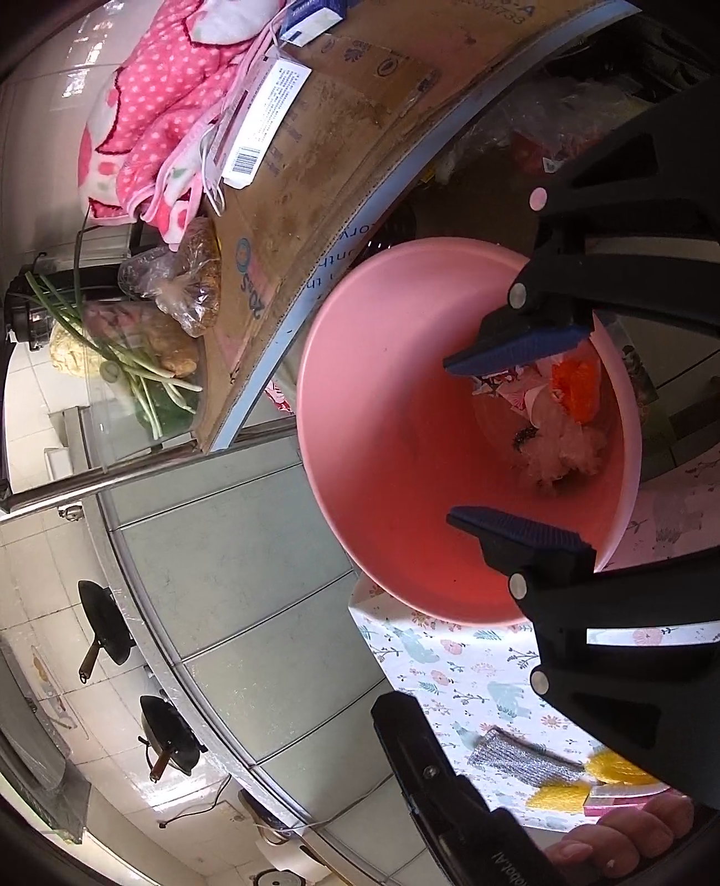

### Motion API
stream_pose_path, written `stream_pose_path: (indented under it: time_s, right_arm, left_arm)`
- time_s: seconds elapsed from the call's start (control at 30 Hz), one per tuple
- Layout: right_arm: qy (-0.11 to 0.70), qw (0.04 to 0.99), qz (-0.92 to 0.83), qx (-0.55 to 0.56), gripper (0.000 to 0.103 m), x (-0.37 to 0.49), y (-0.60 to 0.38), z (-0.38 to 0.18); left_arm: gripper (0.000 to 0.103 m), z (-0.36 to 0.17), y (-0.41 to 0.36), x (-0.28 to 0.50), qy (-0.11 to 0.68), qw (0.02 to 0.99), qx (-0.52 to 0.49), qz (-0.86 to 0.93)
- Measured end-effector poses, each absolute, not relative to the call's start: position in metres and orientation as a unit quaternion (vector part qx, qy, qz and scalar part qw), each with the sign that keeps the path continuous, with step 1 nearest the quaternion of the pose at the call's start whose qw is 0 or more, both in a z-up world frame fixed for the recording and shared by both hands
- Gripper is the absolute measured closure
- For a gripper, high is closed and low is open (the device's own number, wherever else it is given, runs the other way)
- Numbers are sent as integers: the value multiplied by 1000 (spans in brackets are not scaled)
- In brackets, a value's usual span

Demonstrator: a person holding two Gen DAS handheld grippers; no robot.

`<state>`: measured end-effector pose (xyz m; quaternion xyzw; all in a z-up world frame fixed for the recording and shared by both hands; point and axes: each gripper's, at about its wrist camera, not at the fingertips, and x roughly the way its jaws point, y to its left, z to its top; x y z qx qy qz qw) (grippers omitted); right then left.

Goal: Collect trash
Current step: 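Open the right gripper over the pink bucket while the left drops the clear plastic wrap, then move both grippers back from the bucket to the table items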

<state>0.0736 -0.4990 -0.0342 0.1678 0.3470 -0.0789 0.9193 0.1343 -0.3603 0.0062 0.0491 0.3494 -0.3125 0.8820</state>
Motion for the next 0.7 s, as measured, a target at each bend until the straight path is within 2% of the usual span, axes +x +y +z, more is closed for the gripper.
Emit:
stream_pose_path:
  time_s: [0.7]
  right_arm:
    - [295, 944, -39, 142, 53, 31, -465, 13]
  left_arm:
    - [81, 86, -254, 76, 271, 922, 17, -274]
